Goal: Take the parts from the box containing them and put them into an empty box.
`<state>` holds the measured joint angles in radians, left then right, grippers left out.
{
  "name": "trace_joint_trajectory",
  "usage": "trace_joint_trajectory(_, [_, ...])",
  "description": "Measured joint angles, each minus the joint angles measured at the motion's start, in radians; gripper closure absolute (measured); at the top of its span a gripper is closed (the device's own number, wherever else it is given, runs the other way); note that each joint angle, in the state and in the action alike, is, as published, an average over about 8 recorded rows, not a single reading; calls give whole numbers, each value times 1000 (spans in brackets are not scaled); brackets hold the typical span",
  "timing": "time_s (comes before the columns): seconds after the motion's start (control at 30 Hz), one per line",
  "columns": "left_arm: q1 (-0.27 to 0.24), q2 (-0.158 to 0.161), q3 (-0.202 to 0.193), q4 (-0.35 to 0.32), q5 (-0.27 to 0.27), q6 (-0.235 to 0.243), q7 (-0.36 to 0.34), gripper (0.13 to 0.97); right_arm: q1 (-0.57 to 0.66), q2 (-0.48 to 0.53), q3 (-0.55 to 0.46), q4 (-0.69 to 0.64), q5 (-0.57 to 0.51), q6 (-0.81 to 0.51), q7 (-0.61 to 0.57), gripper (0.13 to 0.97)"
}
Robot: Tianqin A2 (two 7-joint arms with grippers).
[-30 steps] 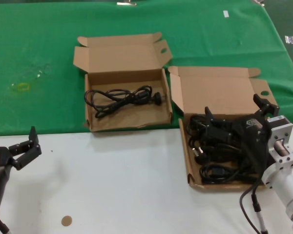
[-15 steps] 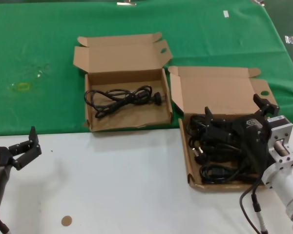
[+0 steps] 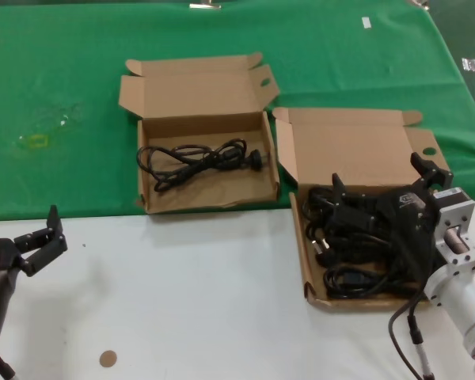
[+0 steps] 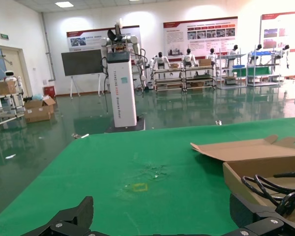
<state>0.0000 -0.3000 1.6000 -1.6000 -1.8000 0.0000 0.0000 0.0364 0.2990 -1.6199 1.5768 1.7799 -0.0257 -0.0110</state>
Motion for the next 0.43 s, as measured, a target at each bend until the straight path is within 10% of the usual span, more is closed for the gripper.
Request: trace_joint_trajectory(0.43, [0, 0, 0, 0, 0, 0, 0, 132, 0, 0, 0, 0, 0, 0, 0, 129])
